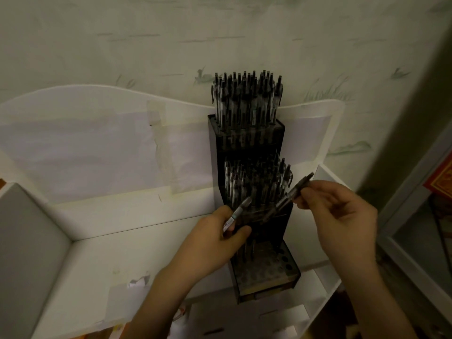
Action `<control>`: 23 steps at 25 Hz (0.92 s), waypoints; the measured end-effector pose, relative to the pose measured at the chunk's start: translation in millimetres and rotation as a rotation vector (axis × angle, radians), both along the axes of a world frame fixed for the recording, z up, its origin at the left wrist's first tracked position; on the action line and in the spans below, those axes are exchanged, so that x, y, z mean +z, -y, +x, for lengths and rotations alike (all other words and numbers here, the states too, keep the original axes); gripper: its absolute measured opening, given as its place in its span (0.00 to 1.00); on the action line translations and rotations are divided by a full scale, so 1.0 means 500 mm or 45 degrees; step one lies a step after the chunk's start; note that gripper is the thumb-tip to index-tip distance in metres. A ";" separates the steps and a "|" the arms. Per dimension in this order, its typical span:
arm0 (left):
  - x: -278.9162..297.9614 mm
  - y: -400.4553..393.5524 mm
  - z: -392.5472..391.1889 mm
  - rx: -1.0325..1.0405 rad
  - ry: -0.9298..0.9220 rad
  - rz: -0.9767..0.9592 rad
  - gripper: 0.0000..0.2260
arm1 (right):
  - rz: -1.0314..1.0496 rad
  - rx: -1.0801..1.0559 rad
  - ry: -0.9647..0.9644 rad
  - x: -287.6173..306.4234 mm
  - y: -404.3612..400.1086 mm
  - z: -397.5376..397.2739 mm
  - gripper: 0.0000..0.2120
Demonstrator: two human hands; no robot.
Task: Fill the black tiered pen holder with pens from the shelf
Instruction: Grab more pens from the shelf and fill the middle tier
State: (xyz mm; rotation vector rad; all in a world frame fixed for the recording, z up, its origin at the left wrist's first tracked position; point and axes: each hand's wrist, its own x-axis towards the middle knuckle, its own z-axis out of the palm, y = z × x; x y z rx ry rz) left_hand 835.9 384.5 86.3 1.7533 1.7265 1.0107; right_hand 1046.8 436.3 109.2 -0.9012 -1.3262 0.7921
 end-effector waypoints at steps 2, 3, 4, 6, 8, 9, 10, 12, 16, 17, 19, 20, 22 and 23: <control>0.003 0.000 0.000 -0.022 0.010 -0.020 0.14 | 0.072 -0.053 0.255 -0.026 -0.005 -0.001 0.05; 0.004 0.000 -0.001 -0.032 0.021 -0.022 0.13 | 0.091 -0.061 0.358 -0.042 -0.008 -0.006 0.07; 0.006 0.000 -0.001 -0.036 0.032 -0.019 0.13 | 0.107 -0.063 0.444 -0.058 -0.011 -0.012 0.08; 0.008 0.000 -0.002 -0.039 0.053 -0.009 0.13 | 0.126 -0.056 0.556 -0.092 -0.019 -0.024 0.10; 0.008 0.001 -0.002 -0.045 0.071 0.001 0.13 | 0.116 -0.042 0.590 -0.123 -0.024 -0.033 0.10; 0.008 0.001 -0.003 -0.048 0.072 0.009 0.13 | 0.108 -0.040 0.591 -0.136 -0.027 -0.036 0.10; 0.007 0.001 -0.004 -0.052 0.065 0.017 0.13 | 0.108 -0.042 0.593 -0.149 -0.030 -0.038 0.10; 0.006 0.001 -0.006 -0.061 0.046 0.031 0.13 | 0.118 -0.042 0.606 -0.171 -0.035 -0.041 0.08; 0.004 0.001 -0.009 -0.065 0.044 0.032 0.13 | 0.066 0.019 0.710 -0.213 -0.040 -0.043 0.06; 0.005 0.001 -0.009 -0.066 0.045 0.031 0.13 | 0.040 0.027 0.733 -0.221 -0.039 -0.042 0.06; 0.005 0.001 -0.008 -0.067 0.054 0.033 0.13 | 0.026 0.029 0.765 -0.229 -0.040 -0.038 0.05; 0.004 0.001 -0.007 -0.070 0.062 0.030 0.13 | 0.019 0.034 0.776 -0.228 -0.040 -0.036 0.05; 0.004 0.001 -0.003 -0.080 0.075 0.022 0.13 | -0.020 0.049 0.787 -0.216 -0.042 -0.031 0.05; 0.005 0.001 0.000 -0.084 0.078 0.016 0.13 | -0.042 0.050 0.789 -0.207 -0.041 -0.030 0.05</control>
